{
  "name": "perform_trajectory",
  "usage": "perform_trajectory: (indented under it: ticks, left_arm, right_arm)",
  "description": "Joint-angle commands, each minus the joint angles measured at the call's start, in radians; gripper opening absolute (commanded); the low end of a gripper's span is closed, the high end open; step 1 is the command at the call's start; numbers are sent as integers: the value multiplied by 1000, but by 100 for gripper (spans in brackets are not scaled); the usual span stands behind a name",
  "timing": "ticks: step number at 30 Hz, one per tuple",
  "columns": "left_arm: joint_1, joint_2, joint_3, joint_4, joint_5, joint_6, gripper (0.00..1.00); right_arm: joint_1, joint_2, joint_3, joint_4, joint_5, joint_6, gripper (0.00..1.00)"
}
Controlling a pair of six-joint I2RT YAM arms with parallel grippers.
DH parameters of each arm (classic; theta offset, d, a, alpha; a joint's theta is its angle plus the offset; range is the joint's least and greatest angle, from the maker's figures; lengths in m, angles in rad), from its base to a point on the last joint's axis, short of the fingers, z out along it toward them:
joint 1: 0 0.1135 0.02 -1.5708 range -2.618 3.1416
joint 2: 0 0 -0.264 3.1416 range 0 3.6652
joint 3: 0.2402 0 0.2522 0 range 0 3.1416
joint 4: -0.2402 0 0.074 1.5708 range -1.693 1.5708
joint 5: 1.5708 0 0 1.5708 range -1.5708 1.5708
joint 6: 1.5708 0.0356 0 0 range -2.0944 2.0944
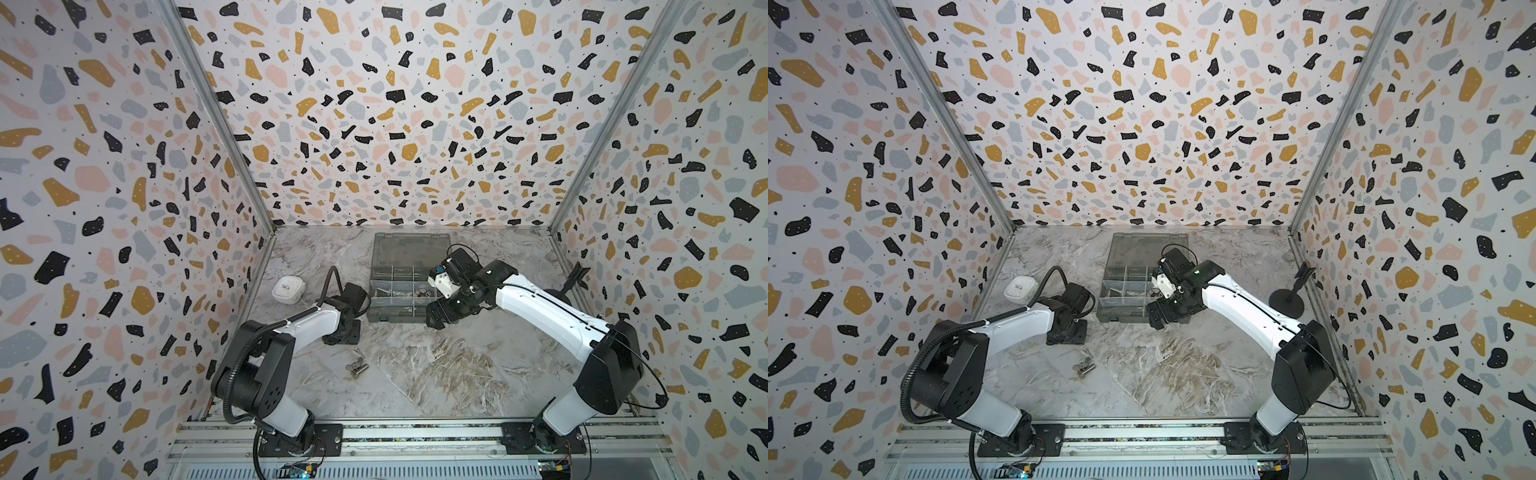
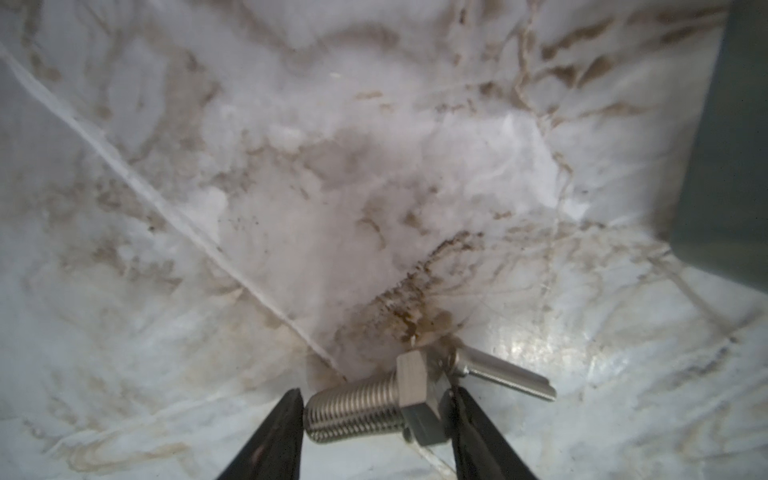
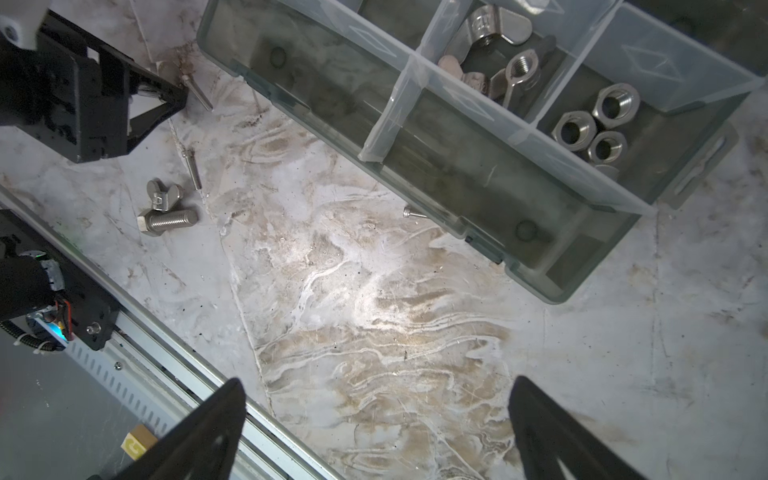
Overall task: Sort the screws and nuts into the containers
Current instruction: 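Grasp the hex bolt beside the wing nut with the left gripper, then carry the hex bolt into the bolt compartment and open the left gripper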
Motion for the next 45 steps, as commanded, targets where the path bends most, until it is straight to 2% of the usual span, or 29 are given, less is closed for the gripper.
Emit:
perform_trajectory:
  ticks: [1,19,37,45]
  left_arm:
    - [11,37,8,31,-1,16,44]
    - [18,4,10,19,70,-6,40]
    - [18,-29,172,-94,67,5,40]
    - [17,8,316,-150,63,14,40]
  right_arm:
    - [-2,10,41,-29,16,-9,100]
    - [-2,90,113,-43,1,-29,100]
    - [-3,144,177,-55,-3,-49,100]
    - [-10,141,172,-53,-1,-48,100]
